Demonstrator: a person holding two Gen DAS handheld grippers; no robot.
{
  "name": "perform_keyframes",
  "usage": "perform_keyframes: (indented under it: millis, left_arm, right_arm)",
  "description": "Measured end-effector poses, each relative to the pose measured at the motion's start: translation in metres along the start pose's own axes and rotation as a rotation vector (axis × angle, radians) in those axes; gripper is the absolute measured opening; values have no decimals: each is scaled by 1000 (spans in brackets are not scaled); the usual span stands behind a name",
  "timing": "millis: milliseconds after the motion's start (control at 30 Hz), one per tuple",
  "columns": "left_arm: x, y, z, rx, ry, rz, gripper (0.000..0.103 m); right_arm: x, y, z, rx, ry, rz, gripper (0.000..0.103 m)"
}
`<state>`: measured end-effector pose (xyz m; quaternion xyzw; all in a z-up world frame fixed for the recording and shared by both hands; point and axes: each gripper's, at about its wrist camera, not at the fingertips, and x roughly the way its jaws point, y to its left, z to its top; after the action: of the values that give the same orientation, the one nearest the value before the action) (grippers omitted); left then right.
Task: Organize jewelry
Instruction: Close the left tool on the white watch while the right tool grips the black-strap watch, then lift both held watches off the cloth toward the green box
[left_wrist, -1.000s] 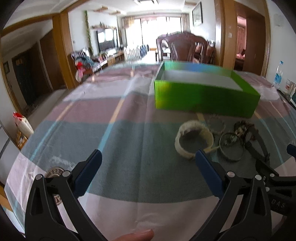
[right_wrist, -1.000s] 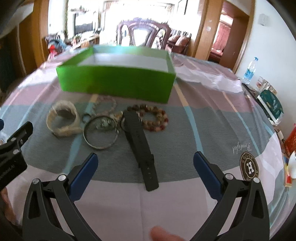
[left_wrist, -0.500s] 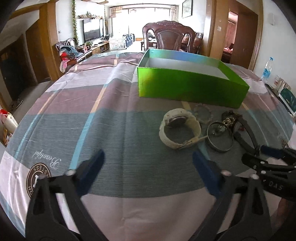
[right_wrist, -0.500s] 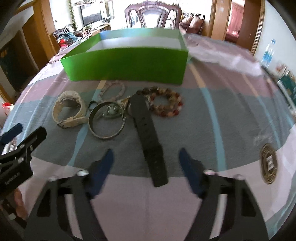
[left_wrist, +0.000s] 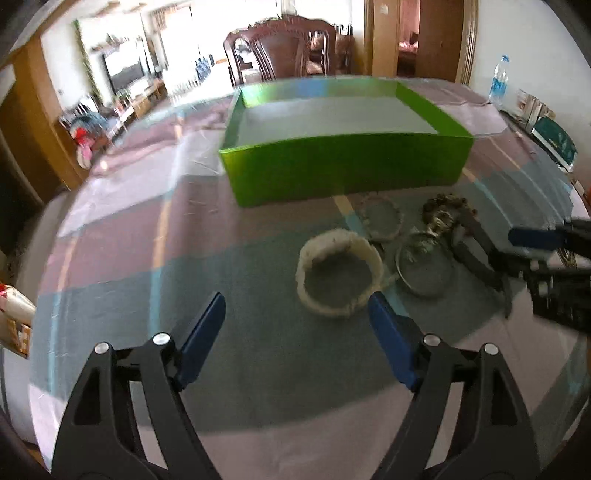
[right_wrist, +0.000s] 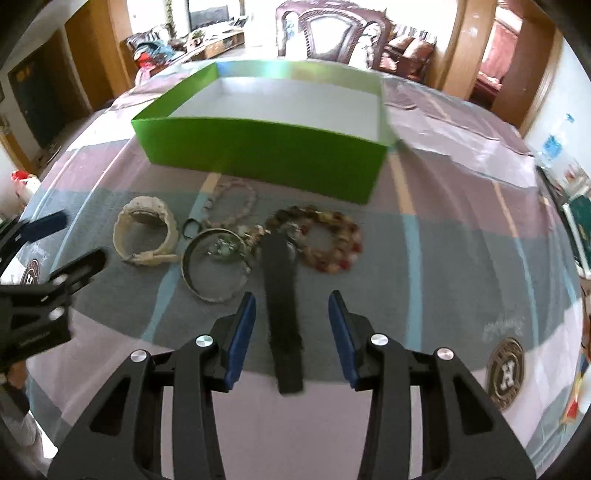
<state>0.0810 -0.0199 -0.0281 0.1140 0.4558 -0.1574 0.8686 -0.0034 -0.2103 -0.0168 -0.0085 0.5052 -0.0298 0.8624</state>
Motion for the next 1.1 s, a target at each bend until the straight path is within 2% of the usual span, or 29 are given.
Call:
perform_keyframes:
  millis: [100, 167, 200, 267, 300, 467, 867, 900, 967, 1100]
  left_arm:
    - [30, 4, 8, -30, 47, -17, 62]
    - [47, 3, 8, -42, 58, -46, 46]
    - [49, 3, 7, -42, 42, -51, 45]
    - [48, 0, 6, -15, 14, -35, 24]
    - [48, 0, 6, -19, 10, -55, 19]
    - [48, 0, 5, -32, -5, -69, 18]
    - [33, 0, -7, -32, -32, -36, 19]
    - [33, 0, -7, -31, -34, -35, 21]
    - [34, -1, -8, -28, -32, -22, 37]
    - [36, 0, -8, -28, -31, -18, 39]
  right_arm:
    - [15, -2, 2, 30, 5, 30, 43]
    - [26, -1, -1, 26, -1, 15, 43]
    - [30, 0, -4, 16, 9, 11, 42]
    - [33, 2, -2, -5, -6, 0, 31]
    - [31, 5, -3, -26, -17, -16, 19]
    - [28, 6, -4, -40, -46, -18, 18]
    - [21, -2, 3, -16, -72, -31, 18]
    - [22, -2, 3, -15, -68, -30, 18]
    - [25, -2, 2, -10, -63, -33, 18]
    - [27, -4, 3, 2, -58, -34, 21]
